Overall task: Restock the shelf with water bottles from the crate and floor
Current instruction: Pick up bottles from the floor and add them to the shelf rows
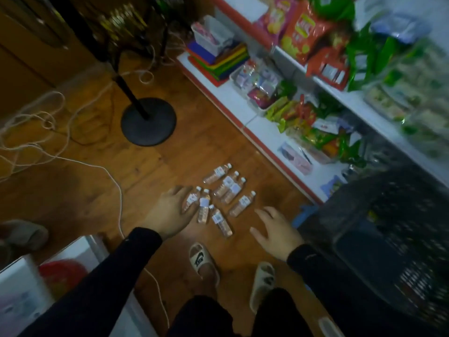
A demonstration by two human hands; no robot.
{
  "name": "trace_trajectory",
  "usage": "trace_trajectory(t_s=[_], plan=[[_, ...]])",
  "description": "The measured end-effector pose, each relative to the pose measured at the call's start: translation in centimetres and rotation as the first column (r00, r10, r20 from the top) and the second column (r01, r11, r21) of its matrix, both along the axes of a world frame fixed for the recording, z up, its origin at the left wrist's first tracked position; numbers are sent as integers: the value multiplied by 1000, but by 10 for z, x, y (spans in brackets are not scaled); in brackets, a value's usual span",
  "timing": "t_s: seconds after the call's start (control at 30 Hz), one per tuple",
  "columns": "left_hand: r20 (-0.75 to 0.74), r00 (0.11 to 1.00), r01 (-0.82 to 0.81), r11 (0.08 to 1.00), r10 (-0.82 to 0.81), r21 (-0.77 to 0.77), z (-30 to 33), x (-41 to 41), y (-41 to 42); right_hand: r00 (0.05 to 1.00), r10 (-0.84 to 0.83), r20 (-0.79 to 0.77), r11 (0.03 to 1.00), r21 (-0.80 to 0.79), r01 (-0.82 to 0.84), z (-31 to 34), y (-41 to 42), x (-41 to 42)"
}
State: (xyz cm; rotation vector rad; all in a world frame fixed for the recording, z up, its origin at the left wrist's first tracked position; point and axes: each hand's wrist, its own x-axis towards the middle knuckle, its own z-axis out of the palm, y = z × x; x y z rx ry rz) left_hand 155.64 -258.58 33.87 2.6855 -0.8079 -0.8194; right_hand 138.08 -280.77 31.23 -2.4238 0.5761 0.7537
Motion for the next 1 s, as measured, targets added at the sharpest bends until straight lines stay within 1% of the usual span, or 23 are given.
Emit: trace_trajectory(t_s=[0.1, 0.17, 0.27, 0.37, 0.47, 0.57, 0.67, 0.8, 0.9, 1.0], plan=[[-52, 998, 41, 998, -39, 41, -50, 21, -8, 984, -112, -138, 993, 26, 116, -55, 0, 11], [-95, 994, 56, 997, -50, 61, -97, 31, -17, 961, -177, -212, 981, 44, 190, -102, -5, 18], [-190, 982, 47, 992, -24, 119, -179, 29, -34, 907, -291, -304, 949, 31, 315, -181, -19, 22], [-273, 962, 36, 985, 12, 170, -266, 18, -52, 848, -387, -363, 906, 20, 422, -266, -33, 23], [-311, 950, 59, 984, -4, 168, -363, 9, -70, 794, -443, -416, 863, 40, 503, -348, -46, 30], [-370, 928, 99, 985, -40, 141, -460, 1, -88, 754, -466, -463, 834, 55, 549, -437, -57, 37], [-374, 925, 124, 986, -73, 115, -549, -7, -107, 707, -519, -481, 792, 41, 609, -517, -70, 47], [-311, 941, 182, 975, -136, 125, -638, -16, -139, 665, -584, -466, 749, 7, 663, -596, -89, 59], [-329, 941, 122, 985, -75, 123, -679, -29, -166, 631, -653, -420, 683, 35, 730, -635, -98, 54], [-343, 939, 47, 985, 14, 168, -695, -34, -180, 596, -699, -396, 614, 96, 783, -649, -104, 48]])
